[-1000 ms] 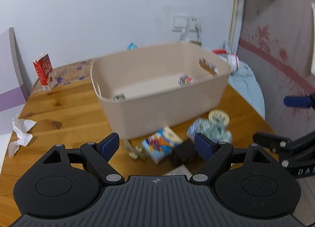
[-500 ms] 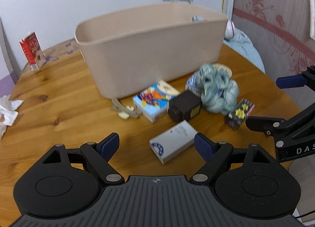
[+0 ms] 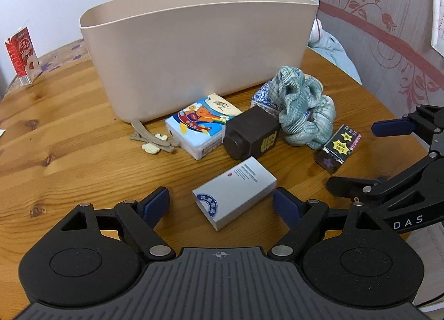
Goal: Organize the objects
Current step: 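Withdraw both tools from the basket back toward the remaining items, then grasp the white medicine box with the left tool while the right tool grasps the star-printed box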
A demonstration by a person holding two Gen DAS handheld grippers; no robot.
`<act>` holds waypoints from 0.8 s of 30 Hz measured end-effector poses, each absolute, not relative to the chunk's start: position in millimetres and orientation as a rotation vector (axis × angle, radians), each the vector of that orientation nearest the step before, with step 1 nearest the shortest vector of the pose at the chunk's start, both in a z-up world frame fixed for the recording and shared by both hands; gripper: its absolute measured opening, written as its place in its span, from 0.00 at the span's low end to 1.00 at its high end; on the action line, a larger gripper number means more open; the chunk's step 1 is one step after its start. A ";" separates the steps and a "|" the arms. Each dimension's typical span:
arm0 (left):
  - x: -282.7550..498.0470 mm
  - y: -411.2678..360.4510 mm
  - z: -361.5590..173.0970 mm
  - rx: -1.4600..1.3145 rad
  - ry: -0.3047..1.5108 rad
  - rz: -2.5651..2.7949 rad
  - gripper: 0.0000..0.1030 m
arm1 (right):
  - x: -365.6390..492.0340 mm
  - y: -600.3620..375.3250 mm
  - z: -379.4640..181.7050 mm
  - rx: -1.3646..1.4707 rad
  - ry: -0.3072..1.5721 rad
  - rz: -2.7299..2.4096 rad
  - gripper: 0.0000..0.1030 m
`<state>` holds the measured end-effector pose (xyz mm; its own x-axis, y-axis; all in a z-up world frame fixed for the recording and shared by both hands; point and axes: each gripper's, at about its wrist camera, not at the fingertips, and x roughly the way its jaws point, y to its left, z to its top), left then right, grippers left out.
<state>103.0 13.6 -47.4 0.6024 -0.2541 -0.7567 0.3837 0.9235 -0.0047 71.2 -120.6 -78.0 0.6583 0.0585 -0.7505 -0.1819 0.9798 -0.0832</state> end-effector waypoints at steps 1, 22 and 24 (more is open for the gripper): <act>103.6 13.7 -47.6 0.167 0.844 -0.370 0.81 | 71.8 -120.2 -78.4 -0.152 0.840 0.140 1.00; 87.4 5.9 -39.5 0.226 0.828 -0.430 0.30 | 60.1 -107.8 -68.8 -0.150 0.802 0.203 0.46; 85.4 9.6 -39.4 0.224 0.830 -0.425 0.30 | 57.4 -108.4 -66.5 -0.148 0.795 0.202 0.46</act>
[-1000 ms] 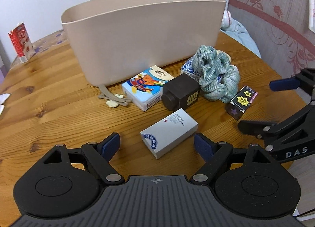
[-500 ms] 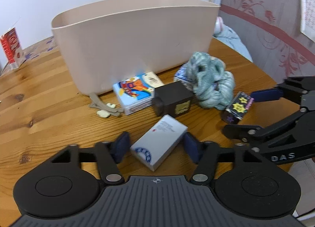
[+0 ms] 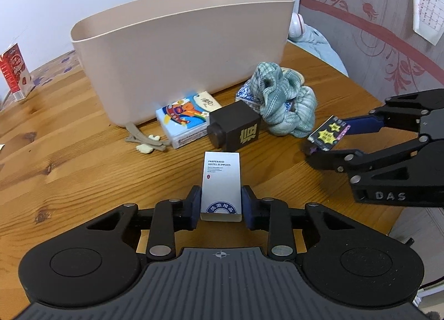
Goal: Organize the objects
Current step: 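Grasp the white medicine box with the left tool while the right tool grasps the star-printed box, then carry both boxes over the basket and open both tools to release them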
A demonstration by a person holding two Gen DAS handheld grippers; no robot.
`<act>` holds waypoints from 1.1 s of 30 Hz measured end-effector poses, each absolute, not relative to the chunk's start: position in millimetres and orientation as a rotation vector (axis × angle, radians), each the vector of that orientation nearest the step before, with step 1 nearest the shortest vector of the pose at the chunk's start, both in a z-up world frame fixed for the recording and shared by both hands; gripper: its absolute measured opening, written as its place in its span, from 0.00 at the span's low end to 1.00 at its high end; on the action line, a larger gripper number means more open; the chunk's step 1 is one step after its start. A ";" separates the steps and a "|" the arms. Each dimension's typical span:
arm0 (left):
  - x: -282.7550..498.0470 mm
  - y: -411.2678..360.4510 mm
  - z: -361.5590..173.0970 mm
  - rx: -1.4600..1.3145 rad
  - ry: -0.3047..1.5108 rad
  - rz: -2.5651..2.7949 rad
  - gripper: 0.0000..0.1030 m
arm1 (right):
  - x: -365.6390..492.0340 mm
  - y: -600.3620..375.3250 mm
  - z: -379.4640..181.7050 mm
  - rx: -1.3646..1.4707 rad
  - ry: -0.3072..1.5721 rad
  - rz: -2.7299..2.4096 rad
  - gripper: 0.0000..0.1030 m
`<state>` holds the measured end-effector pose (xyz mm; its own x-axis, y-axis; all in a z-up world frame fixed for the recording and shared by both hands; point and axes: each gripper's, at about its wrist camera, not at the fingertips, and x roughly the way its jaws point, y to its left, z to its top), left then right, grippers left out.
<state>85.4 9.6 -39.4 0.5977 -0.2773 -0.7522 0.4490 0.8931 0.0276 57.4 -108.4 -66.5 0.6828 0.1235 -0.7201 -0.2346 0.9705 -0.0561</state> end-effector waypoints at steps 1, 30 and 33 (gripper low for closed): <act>85.1 11.0 -38.9 0.222 0.831 -0.423 0.30 | 56.5 -108.9 -65.3 -0.147 0.792 0.201 0.46; 85.5 44.2 52.2 0.158 0.603 -0.356 0.30 | 51.3 -122.2 20.3 -0.114 0.536 0.150 0.46; 93.7 43.1 62.8 0.170 0.576 -0.350 0.30 | 59.5 -126.0 29.5 -0.106 0.510 0.135 0.46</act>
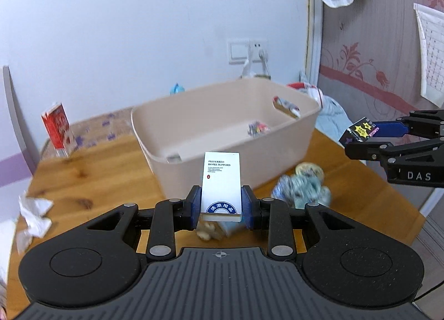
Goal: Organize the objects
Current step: 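Carry both boxes over the basket and open both tools to release them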
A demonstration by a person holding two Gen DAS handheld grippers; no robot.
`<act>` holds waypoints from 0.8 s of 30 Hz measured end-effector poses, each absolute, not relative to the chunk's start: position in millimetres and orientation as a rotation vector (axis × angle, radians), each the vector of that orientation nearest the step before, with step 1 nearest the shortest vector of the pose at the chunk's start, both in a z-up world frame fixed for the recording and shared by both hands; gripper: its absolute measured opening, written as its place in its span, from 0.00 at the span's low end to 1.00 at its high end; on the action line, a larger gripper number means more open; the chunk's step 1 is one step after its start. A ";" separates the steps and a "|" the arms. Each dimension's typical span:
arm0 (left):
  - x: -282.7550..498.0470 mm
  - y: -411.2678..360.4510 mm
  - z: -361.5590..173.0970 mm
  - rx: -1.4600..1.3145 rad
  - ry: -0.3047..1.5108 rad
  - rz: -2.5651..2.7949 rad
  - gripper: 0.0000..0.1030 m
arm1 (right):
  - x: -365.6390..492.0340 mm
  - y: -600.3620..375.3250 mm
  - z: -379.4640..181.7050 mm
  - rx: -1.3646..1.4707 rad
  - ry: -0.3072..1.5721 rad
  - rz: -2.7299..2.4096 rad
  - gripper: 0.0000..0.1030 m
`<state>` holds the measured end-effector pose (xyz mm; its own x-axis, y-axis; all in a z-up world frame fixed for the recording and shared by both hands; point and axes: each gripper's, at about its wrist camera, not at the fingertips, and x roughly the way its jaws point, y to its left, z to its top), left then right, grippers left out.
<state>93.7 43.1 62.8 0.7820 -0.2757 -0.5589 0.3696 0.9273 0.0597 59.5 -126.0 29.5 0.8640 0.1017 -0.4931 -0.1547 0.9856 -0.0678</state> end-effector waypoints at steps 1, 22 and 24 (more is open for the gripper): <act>96.9 42.8 66.3 0.171 0.568 -0.348 0.30 | 62.8 -127.4 33.1 -0.102 0.500 0.129 0.46; 187.7 34.9 87.8 0.165 0.549 -0.268 0.30 | 134.7 -136.4 63.6 -0.024 0.435 0.127 0.46; 197.6 33.8 84.7 0.169 0.561 -0.265 0.30 | 143.3 -137.4 62.2 -0.015 0.442 0.129 0.46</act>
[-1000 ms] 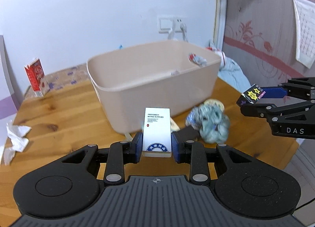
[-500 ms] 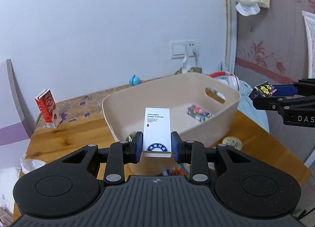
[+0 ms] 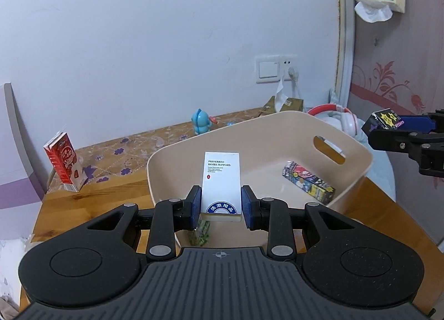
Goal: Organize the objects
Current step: 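Carry both boxes over the basket and open both tools to release them, then withdraw both tools from the basket back toward the remaining items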
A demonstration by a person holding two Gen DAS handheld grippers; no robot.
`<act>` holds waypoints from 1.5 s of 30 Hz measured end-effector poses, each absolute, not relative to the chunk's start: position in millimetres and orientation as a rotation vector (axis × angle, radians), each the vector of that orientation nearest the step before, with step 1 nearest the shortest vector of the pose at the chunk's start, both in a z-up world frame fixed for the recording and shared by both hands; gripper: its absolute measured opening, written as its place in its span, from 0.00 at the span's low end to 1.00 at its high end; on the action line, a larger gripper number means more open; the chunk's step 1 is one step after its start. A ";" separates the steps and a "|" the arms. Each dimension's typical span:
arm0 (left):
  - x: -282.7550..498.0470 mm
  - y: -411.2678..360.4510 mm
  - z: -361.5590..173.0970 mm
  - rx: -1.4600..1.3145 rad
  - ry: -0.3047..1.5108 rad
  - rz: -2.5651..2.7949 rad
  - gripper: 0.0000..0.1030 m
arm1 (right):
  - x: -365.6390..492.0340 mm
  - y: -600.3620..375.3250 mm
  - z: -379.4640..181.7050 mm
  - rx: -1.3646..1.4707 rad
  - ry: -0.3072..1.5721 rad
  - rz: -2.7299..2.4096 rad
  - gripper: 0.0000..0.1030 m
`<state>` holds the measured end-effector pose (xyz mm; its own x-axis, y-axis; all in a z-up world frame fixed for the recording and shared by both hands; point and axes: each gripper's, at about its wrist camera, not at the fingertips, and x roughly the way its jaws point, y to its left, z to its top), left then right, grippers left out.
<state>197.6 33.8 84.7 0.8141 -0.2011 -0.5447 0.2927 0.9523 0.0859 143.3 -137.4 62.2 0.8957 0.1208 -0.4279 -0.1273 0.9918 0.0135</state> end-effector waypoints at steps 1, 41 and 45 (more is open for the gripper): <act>202.1 32.9 83.3 0.171 0.567 -0.264 0.30 | 147.7 -137.4 61.5 -0.014 0.445 0.129 0.46; 282.7 9.5 27.2 0.209 0.827 -0.258 0.43 | 242.8 -110.8 -4.1 -0.174 0.734 0.097 0.66; 274.2 9.5 35.1 0.203 0.783 -0.239 0.66 | 234.7 -114.2 2.4 -0.167 0.703 0.083 0.77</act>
<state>274.2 9.5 35.1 0.6844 -0.1365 -0.7162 0.2862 0.9538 0.0917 234.7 -114.2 2.4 0.7603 0.0199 -0.6493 -0.1322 0.9834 -0.1247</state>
